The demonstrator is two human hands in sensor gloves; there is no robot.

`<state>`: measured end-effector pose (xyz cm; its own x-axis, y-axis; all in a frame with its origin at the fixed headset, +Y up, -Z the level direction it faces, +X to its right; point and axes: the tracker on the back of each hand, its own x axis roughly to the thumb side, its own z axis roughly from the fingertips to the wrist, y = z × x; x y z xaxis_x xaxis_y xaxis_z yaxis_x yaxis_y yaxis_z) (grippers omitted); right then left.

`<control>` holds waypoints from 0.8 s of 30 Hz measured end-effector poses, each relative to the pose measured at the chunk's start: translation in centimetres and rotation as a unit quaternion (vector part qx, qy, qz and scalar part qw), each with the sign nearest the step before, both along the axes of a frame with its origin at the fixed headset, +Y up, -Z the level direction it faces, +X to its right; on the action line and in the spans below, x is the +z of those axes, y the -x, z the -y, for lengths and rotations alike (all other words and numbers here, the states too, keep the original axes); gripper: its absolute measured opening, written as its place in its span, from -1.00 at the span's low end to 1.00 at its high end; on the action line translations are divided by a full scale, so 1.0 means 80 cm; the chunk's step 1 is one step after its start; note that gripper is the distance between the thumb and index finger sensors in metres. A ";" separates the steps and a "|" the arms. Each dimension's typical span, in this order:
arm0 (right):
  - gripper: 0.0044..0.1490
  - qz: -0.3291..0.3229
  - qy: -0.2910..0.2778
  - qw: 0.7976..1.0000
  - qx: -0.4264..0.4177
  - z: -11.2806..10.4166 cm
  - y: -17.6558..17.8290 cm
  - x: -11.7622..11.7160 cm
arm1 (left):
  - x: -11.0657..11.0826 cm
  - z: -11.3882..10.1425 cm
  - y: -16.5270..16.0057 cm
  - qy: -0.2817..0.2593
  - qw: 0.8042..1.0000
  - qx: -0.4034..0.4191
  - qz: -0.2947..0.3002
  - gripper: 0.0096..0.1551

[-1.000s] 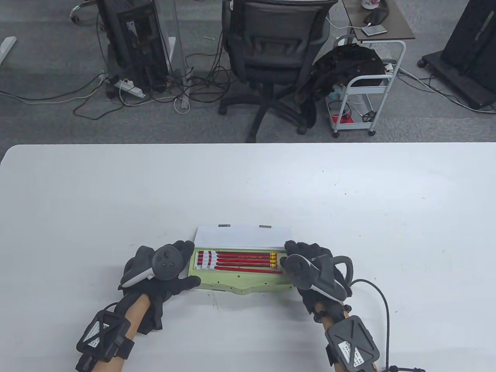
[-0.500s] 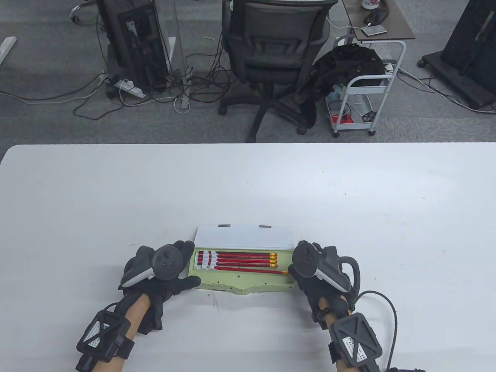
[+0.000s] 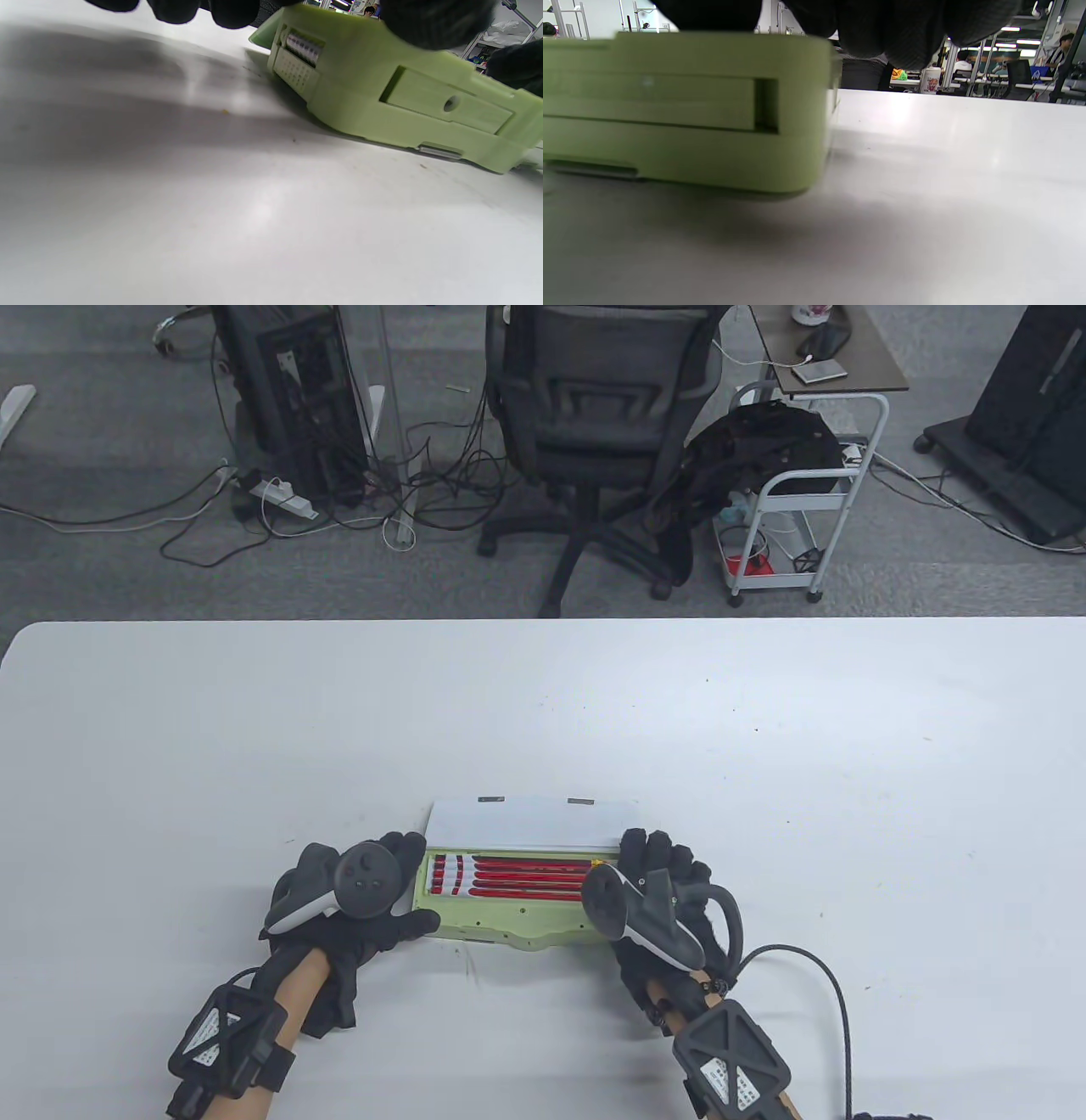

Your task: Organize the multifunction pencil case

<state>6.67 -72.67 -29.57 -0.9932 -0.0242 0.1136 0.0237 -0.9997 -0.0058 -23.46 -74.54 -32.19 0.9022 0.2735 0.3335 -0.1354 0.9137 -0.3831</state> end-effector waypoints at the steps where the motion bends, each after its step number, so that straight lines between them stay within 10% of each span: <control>1: -0.04 0.000 -0.002 1.000 0.002 0.000 0.001 0.001 | 0.000 0.000 0.000 0.000 1.000 0.000 0.000 0.19; 12: 0.00 -0.013 0.014 0.999 -0.034 -0.017 -0.029 -0.006 | -0.001 0.000 -0.001 0.003 1.000 0.002 0.000 0.19; 24: 0.28 -0.079 0.154 0.982 -0.077 -0.011 -0.045 -0.006 | -0.008 -0.008 0.004 0.011 0.999 0.030 -0.024 0.22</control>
